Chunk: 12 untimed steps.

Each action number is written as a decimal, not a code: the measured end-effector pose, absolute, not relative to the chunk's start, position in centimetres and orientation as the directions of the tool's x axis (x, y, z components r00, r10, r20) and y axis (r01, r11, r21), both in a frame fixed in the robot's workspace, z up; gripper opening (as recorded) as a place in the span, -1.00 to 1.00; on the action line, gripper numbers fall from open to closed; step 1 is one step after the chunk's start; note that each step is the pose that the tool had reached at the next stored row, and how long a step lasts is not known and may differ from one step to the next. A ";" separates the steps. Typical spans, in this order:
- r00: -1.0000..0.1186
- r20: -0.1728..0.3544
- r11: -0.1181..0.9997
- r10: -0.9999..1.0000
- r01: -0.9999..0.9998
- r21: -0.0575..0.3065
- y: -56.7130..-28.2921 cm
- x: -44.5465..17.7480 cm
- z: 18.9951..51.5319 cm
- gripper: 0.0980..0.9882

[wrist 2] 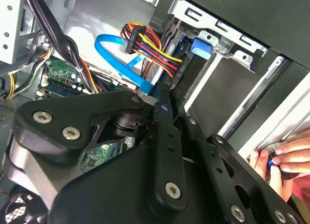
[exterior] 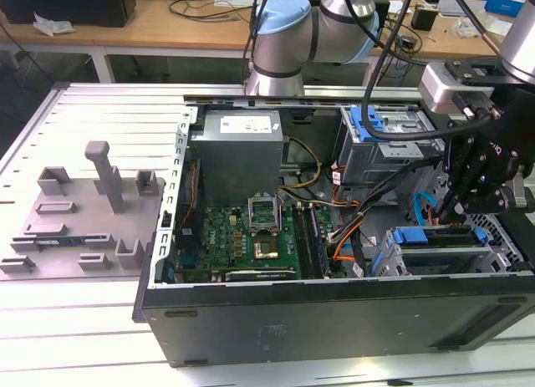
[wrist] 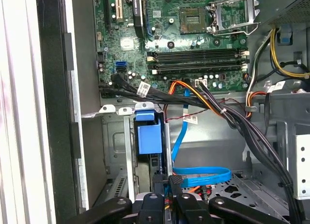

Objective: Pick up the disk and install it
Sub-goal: 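Insert the second disk wire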

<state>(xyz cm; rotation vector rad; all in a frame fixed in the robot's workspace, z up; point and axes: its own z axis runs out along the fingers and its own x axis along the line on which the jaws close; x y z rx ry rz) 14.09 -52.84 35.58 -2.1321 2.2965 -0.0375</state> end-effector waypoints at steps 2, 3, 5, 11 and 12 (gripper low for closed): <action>-0.074 0.011 0.074 -0.997 -0.997 -0.023 -52.9 14.1 35.6 -0.85; -0.074 0.011 0.074 -0.997 -0.997 -0.023 -53.0 14.1 35.6 -0.85; -0.074 0.011 0.074 -0.997 -0.997 -0.023 -53.0 14.1 35.5 -0.85; -0.074 0.011 0.074 -0.997 -0.997 -0.023 -53.2 14.1 35.3 -0.85; -0.074 0.011 0.074 -0.997 -0.997 -0.023 -53.2 14.1 35.3 -0.85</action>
